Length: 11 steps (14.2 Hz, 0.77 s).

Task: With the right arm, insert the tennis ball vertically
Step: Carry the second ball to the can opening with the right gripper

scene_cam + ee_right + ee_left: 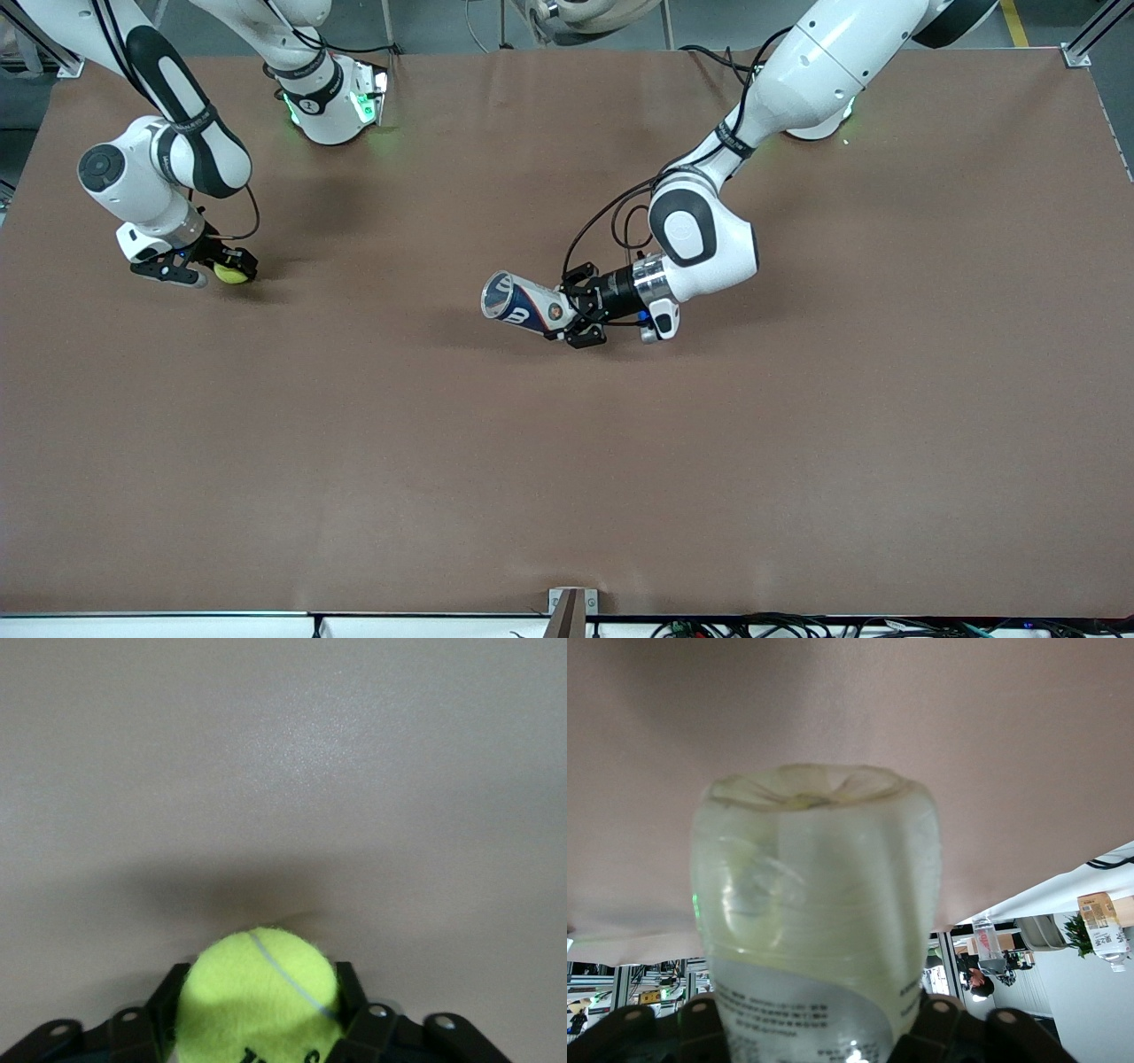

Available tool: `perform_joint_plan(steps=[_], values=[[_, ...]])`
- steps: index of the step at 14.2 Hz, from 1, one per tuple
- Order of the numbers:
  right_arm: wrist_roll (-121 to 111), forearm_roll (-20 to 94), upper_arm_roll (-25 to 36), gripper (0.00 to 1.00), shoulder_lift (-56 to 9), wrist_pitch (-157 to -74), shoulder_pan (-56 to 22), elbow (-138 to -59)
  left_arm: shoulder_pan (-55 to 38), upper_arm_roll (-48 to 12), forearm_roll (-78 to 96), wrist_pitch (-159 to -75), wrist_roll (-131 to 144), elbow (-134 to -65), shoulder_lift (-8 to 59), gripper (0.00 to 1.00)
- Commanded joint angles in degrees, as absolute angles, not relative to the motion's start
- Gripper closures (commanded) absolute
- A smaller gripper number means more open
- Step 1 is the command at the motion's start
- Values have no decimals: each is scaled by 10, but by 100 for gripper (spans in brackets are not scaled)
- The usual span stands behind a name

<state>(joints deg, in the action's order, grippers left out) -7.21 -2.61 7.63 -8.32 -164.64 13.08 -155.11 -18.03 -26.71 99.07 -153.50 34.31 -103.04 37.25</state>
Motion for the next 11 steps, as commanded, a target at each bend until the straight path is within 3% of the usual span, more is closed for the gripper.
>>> perform_joint_plan(steps=[1, 2, 4, 7, 11], values=[[-73, -37, 68, 87, -71, -1644, 144, -1564, -177, -272, 1006, -1531, 327, -1020, 377, 39], [-71, -36, 67, 99, -69, -1631, 144, -1560, -177, -272, 1006, -1531, 327, -1020, 377, 38], [-69, -35, 65, 100, -60, -1585, 142, -1544, -177, -272, 1006, -1531, 327, -1020, 377, 38], [-67, -30, 62, 100, -14, -1392, 135, -1451, -179, -272, 1014, -1531, 328, -1004, 386, 38], [-49, 19, 62, 100, -4, -1156, 86, -1276, -180, -272, 1014, -1531, 328, -1004, 386, 38]])
